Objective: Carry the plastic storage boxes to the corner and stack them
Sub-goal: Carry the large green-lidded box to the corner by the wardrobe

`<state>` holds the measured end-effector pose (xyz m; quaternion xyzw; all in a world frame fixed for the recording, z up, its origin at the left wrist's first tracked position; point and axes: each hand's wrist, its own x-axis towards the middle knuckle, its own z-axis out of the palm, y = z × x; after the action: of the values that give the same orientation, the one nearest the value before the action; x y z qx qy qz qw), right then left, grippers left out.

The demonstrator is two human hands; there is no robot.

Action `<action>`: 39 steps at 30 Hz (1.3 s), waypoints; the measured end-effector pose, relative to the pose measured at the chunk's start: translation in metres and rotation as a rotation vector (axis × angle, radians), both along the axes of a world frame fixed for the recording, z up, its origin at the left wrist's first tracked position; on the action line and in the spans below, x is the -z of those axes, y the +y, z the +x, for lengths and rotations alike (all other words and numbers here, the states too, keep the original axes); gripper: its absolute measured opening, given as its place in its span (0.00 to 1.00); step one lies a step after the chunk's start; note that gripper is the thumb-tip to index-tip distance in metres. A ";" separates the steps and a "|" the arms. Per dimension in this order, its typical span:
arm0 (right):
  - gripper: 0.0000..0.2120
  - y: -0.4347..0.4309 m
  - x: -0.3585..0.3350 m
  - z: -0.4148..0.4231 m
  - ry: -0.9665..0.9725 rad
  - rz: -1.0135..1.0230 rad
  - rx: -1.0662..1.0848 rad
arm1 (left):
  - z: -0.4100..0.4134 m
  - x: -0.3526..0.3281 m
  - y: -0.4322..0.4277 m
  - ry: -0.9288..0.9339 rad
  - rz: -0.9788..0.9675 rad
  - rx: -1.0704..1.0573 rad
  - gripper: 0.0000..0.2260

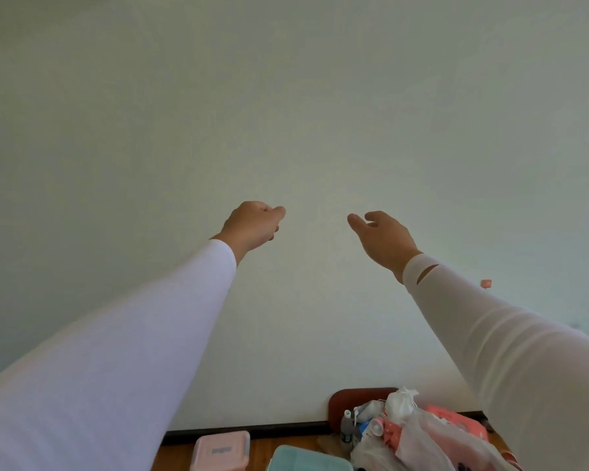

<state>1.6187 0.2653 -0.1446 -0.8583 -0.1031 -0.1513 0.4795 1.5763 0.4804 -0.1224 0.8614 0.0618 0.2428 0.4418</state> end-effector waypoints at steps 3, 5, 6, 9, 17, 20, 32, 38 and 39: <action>0.30 -0.001 0.004 0.049 0.008 -0.006 -0.002 | 0.048 0.005 -0.001 0.008 -0.008 -0.008 0.17; 0.30 0.001 0.009 0.077 0.023 -0.006 -0.008 | 0.075 0.013 -0.002 0.018 -0.001 -0.002 0.17; 0.30 0.004 0.013 0.092 0.036 -0.006 -0.014 | 0.088 0.016 -0.002 0.028 0.002 0.001 0.16; 0.30 0.010 0.022 0.122 0.064 -0.016 -0.030 | 0.120 0.022 0.003 0.047 0.012 0.009 0.15; 0.30 0.031 0.032 0.197 0.087 -0.031 0.007 | 0.201 0.032 0.026 0.086 0.034 0.038 0.17; 0.30 0.049 0.035 0.222 0.080 -0.028 0.031 | 0.231 0.034 0.045 0.090 0.036 0.059 0.17; 0.30 0.146 0.047 0.303 0.107 0.003 0.158 | 0.338 0.045 0.143 0.116 0.047 0.173 0.19; 0.30 0.174 0.069 0.328 0.140 -0.011 0.194 | 0.370 0.070 0.172 0.173 0.107 0.233 0.11; 0.30 0.176 0.072 0.330 0.144 -0.015 0.193 | 0.372 0.074 0.173 0.182 0.114 0.245 0.08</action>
<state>1.9486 0.4411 -0.2165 -0.8764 0.0137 -0.1341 0.4624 1.9486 0.6536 -0.1964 0.9047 -0.0178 0.1109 0.4110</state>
